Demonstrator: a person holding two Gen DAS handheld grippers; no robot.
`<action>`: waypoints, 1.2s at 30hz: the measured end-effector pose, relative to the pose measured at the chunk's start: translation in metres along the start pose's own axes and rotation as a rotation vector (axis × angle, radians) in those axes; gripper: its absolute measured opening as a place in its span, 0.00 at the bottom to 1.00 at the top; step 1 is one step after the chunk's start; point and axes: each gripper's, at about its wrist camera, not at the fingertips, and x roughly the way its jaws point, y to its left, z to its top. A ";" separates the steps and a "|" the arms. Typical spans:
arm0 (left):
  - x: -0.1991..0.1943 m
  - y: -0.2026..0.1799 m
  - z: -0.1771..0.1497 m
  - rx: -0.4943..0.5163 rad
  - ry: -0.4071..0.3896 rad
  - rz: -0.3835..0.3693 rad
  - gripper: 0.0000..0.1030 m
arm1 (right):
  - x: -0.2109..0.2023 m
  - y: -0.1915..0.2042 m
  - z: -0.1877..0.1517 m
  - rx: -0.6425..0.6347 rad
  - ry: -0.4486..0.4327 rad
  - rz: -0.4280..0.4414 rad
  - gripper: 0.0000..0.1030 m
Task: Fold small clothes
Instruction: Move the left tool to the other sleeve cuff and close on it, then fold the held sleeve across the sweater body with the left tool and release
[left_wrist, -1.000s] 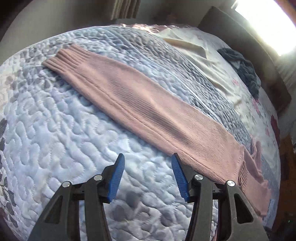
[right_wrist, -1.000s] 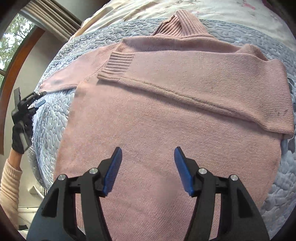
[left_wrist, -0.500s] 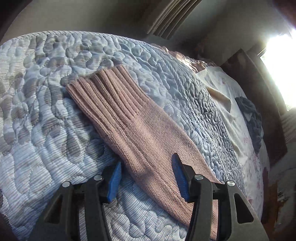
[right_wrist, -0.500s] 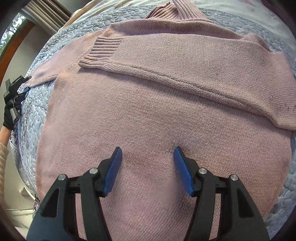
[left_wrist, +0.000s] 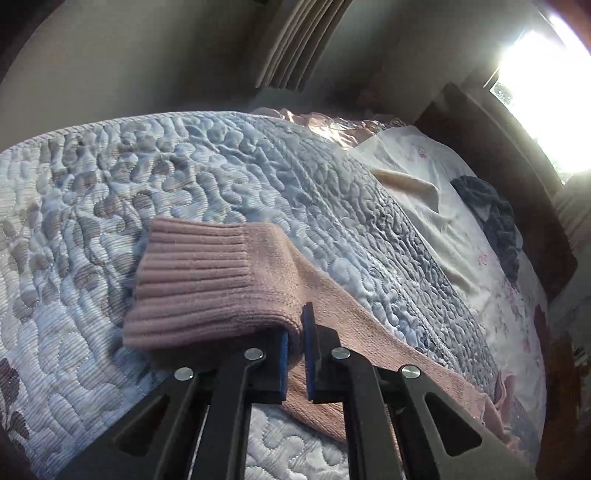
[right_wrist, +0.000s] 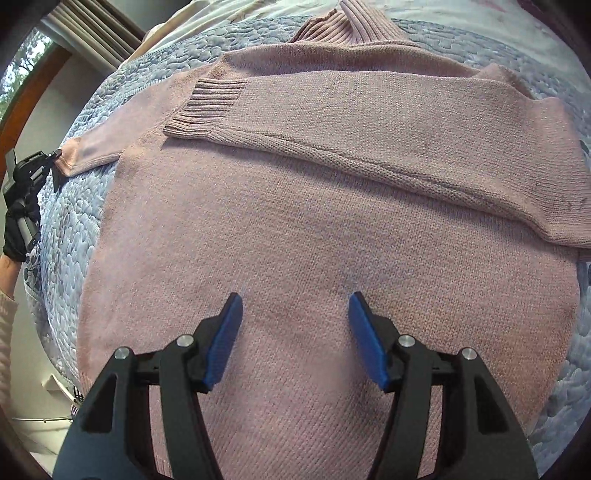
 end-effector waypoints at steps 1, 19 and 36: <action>-0.002 -0.016 -0.005 0.029 0.004 -0.023 0.06 | -0.002 -0.002 -0.002 0.003 -0.004 0.003 0.58; 0.034 -0.246 -0.160 0.307 0.225 -0.337 0.06 | -0.027 -0.041 -0.016 0.011 -0.067 0.002 0.58; 0.020 -0.201 -0.185 0.354 0.400 -0.386 0.08 | -0.022 -0.029 0.000 -0.007 -0.029 -0.014 0.59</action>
